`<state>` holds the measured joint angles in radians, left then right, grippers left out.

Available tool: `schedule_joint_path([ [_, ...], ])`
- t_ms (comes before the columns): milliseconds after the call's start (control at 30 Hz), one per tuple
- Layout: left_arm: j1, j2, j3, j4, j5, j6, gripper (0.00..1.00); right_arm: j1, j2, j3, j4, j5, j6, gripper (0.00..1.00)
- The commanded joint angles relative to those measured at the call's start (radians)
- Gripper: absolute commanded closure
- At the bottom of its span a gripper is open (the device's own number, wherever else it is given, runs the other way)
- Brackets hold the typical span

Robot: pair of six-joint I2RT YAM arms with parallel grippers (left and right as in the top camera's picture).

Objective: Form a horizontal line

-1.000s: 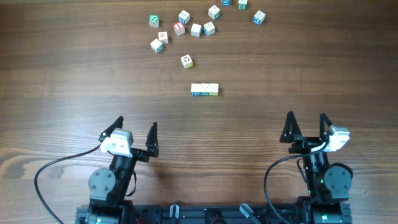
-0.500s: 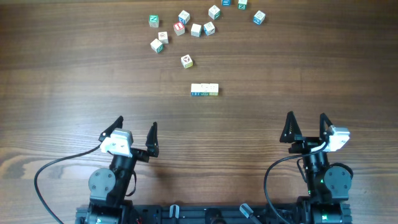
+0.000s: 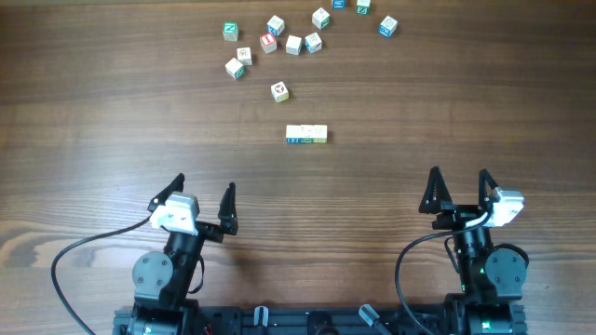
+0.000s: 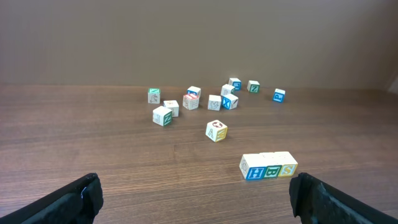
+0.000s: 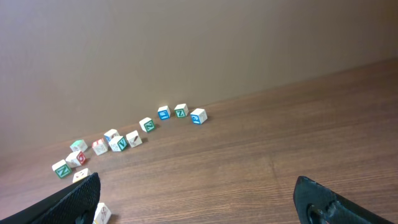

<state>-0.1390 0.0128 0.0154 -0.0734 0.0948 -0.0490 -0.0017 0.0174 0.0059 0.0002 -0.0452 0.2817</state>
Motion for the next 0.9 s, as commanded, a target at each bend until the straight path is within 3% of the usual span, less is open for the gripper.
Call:
schedule_joint_path([
  [0, 0.021, -0.009, -0.01, 0.003, -0.014, 0.012, 0.0, -0.005, -0.014, -0.001, 0.002, -0.013, -0.017, 0.0],
  [867, 0.003, -0.008, -0.01, 0.003, -0.014, 0.012, 0.0, -0.005, -0.014, -0.001, 0.002, -0.013, -0.017, 0.0],
])
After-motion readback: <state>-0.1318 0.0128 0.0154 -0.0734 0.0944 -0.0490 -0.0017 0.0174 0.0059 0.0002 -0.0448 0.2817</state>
